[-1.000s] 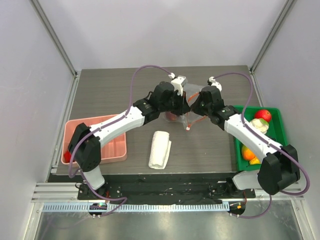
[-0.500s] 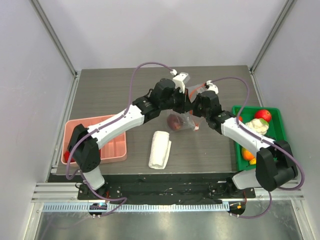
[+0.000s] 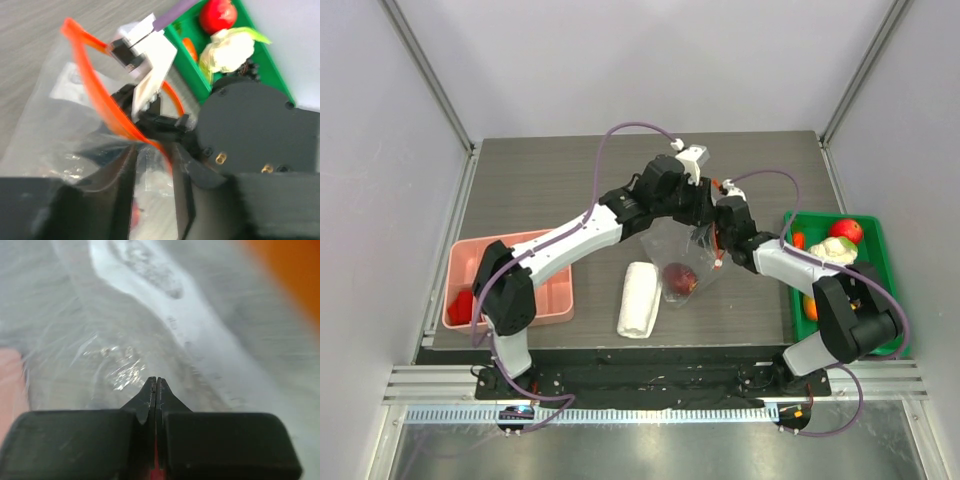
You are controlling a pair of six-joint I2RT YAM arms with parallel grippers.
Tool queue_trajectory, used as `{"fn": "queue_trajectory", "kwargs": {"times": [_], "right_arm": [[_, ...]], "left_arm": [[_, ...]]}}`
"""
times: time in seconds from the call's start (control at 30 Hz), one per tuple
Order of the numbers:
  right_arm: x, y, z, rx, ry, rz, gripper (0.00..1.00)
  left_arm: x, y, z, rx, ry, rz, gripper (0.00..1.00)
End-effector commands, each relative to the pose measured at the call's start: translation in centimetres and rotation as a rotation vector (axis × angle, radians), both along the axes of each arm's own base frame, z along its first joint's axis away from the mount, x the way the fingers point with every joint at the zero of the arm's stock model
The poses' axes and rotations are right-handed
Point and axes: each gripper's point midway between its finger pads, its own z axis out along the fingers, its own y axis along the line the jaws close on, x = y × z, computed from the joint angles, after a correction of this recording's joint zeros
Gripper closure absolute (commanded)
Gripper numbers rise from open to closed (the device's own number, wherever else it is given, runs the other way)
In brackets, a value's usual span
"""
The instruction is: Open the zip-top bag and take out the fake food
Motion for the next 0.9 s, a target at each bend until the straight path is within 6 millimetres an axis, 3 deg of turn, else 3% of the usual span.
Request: {"fn": "queue_trajectory", "kwargs": {"times": [0.0,0.03,0.1,0.17,0.2,0.27,0.33,0.4,0.47,0.57,0.67,0.87], "right_arm": [[1.9,-2.0,0.5,0.023,-0.033,-0.073,0.99],[2.5,-3.5,0.3,0.026,-0.027,-0.116,0.98],[3.0,-4.6,0.4,0.037,-0.03,-0.149,0.99],[3.7,-6.1,1.0,0.035,-0.046,-0.196,0.99],[4.2,-7.3,1.3,0.01,-0.059,-0.255,0.98],[4.3,-8.6,1.7,-0.015,-0.062,-0.31,0.99],[4.6,-9.4,2.1,-0.023,-0.075,-0.358,0.98],[4.5,-8.8,2.1,-0.003,-0.062,-0.327,0.98],[3.8,-8.1,1.5,0.011,-0.027,-0.293,0.98],[2.3,-6.3,1.0,0.072,-0.002,-0.191,0.99],[1.1,-5.4,0.8,0.103,0.022,-0.13,0.98],[0.3,-5.4,0.7,0.082,0.034,-0.1,0.98]], "left_arm": [[0.0,2.7,3.4,-0.023,-0.103,0.085,0.49],[-0.1,3.2,3.4,-0.015,-0.112,0.09,0.41],[-0.5,4.2,3.3,-0.007,-0.124,0.109,0.37],[-0.9,5.4,4.7,-0.031,-0.148,0.136,0.35],[-0.7,6.2,3.6,-0.012,-0.144,0.174,0.39],[-1.0,6.8,3.4,-0.034,-0.119,0.208,0.46],[-1.6,6.2,0.9,-0.007,-0.053,0.184,0.6],[-2.3,5.8,-1.5,0.019,0.024,0.16,0.71],[-3.0,6.0,-5.5,0.085,0.109,0.155,0.75],[-3.9,6.8,-9.4,0.147,0.177,0.166,0.8],[-4.9,7.0,-11.5,0.184,0.234,0.149,0.81],[-5.2,6.9,-12.8,0.237,0.246,0.151,0.86]]}}
